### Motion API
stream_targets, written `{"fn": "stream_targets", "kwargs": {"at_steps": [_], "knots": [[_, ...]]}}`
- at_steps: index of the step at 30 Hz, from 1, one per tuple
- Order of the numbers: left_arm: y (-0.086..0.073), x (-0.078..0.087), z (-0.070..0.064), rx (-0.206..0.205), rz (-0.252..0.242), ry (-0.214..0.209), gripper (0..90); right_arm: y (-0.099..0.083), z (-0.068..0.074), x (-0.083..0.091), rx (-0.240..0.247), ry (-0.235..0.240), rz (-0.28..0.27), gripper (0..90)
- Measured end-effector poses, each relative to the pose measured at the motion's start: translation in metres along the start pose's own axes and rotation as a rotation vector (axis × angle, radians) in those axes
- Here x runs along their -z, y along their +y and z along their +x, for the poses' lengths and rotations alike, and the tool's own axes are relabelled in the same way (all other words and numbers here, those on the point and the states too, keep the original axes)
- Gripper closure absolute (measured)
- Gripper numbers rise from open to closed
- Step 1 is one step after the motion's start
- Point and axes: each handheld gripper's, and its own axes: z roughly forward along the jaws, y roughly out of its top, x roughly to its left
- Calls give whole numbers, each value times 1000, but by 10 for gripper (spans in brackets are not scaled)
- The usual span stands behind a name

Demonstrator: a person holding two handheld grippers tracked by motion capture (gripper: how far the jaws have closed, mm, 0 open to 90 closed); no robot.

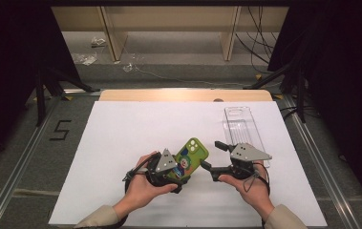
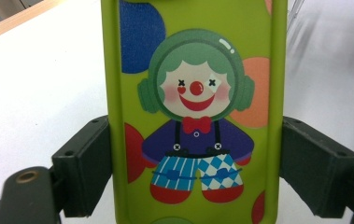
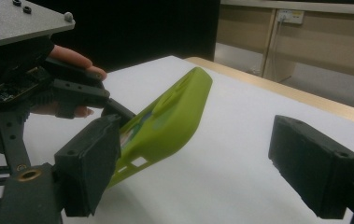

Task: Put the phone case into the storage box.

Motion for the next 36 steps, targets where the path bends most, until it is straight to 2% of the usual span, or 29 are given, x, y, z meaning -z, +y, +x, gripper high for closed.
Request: {"fn": "stream_targets", "kwargs": {"at_steps": [10, 36], "knots": [[1, -4, -5, -3, 2, -2, 163, 1, -1, -5, -17, -5, 4, 179], [1, -15, -19, -42, 10, -17, 163, 3, -7, -24, -59, -19, 46, 187]]}}
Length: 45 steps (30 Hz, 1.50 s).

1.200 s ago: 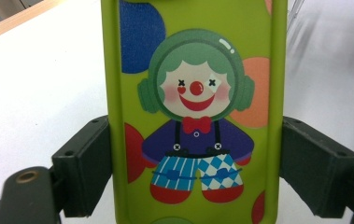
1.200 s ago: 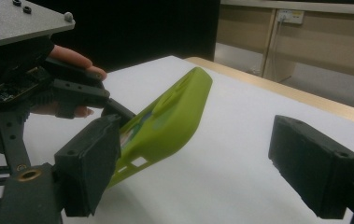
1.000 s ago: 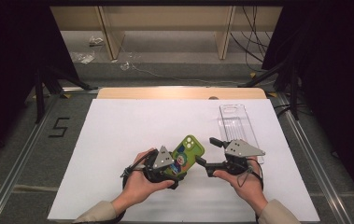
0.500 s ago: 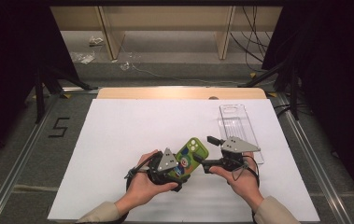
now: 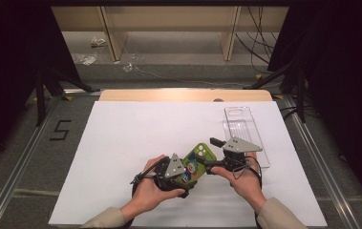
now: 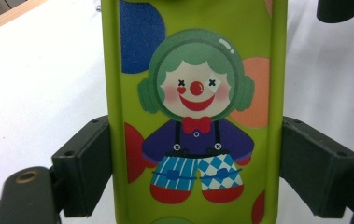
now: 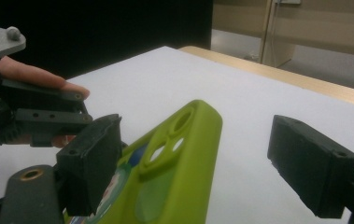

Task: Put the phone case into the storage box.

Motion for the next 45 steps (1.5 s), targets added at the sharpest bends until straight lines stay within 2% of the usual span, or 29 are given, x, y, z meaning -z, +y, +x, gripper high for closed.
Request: {"fn": "stream_targets", "kwargs": {"at_steps": [9, 18, 26, 38, 45], "knots": [[1, -3, -2, -8, 5, 0, 163, 0, -1, -5, -14, -1, 12, 204], [1, -4, -2, -11, 5, 1, 163, -1, -2, -8, -31, 5, 19, 275], [1, -3, -2, -11, 3, 1, 163, 0, -1, -9, -33, 12, 18, 393], [1, -2, 0, -7, -5, 9, 163, 3, 2, -10, -44, 21, 14, 519], [1, -2, 0, -6, -3, 11, 163, 2, 1, -10, -70, 26, 10, 555]]}}
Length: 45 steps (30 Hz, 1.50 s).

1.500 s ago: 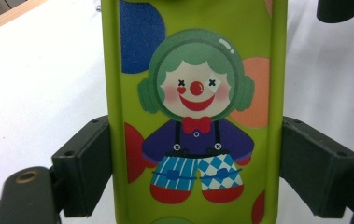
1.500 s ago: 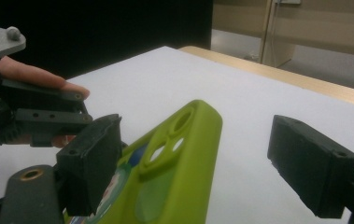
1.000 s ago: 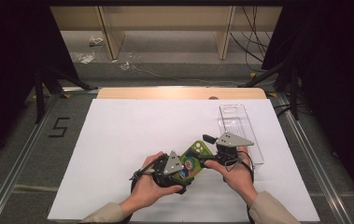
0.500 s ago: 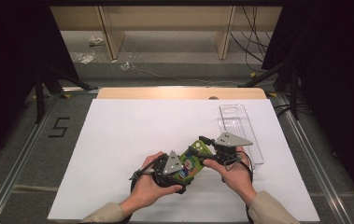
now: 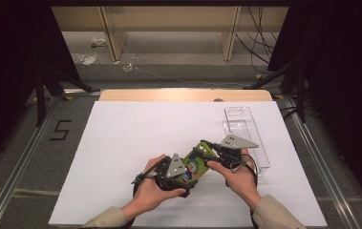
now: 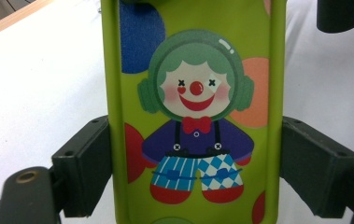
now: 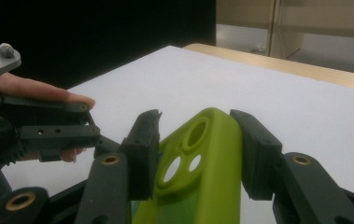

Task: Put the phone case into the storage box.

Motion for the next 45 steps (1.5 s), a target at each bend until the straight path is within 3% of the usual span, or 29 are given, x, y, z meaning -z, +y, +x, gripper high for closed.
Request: {"fn": "stream_targets", "kwargs": {"at_steps": [12, 16, 31, 34, 35, 37, 42, 45], "knots": [[0, 0, -1, -6, 2, 3, 162, 2, 2, 2, -25, 3, -19, 621], [-1, 0, -2, -27, 8, 13, 162, 4, 6, 4, -50, 29, -61, 700], [0, -1, -3, -74, -15, 39, 156, 11, 13, 9, -55, 73, -84, 769], [2, 1, -1, -83, -30, 42, 153, 14, 16, 11, -46, 81, -94, 774], [2, 2, 0, -72, -34, 46, 192, 16, 17, 13, -38, 87, -99, 777], [1, 4, 5, -57, -45, 41, 155, 24, 20, 20, 18, 70, -130, 777], [-2, 14, 17, -17, -66, 27, 147, 33, 21, 29, 68, 59, -142, 776], [-4, 22, 23, -5, -82, 13, 147, 34, 18, 32, 73, 64, -138, 776]]}}
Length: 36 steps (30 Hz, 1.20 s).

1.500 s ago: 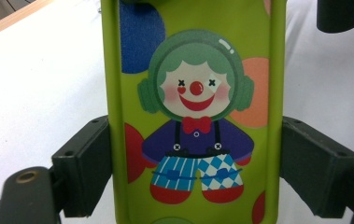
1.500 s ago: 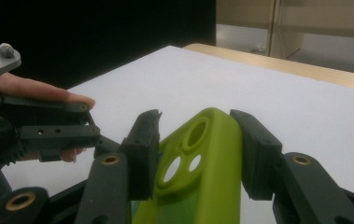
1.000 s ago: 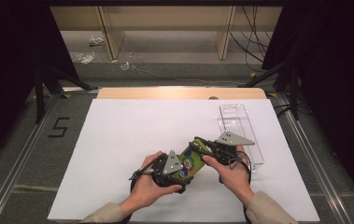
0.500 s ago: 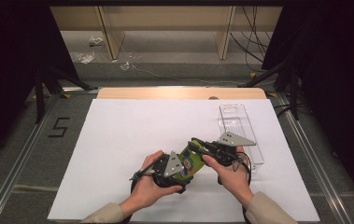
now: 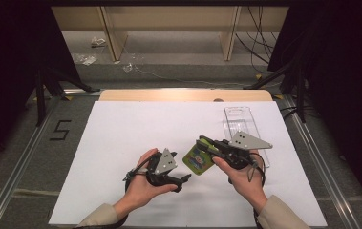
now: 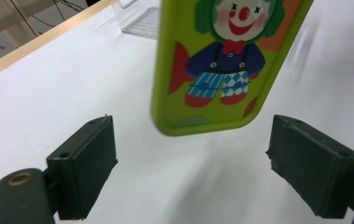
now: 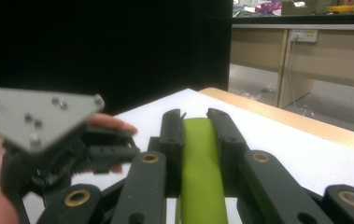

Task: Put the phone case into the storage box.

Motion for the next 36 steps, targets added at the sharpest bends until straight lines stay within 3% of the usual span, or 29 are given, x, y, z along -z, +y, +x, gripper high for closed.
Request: {"fn": "stream_targets", "kwargs": {"at_steps": [7, 12, 25, 36], "knots": [[-7, 13, 9, 6, -8, -37, 157, -1, -9, 4, 16, 31, 46, 776], [-13, 16, 11, -1, 5, -76, 168, 2, -10, 5, 64, 97, 97, 775], [-26, 26, 15, -34, 26, -135, 199, 5, -3, 4, 152, 200, 137, 775], [-29, 24, 15, -40, 54, -192, 195, 4, 1, 2, 163, 246, 145, 775]]}}
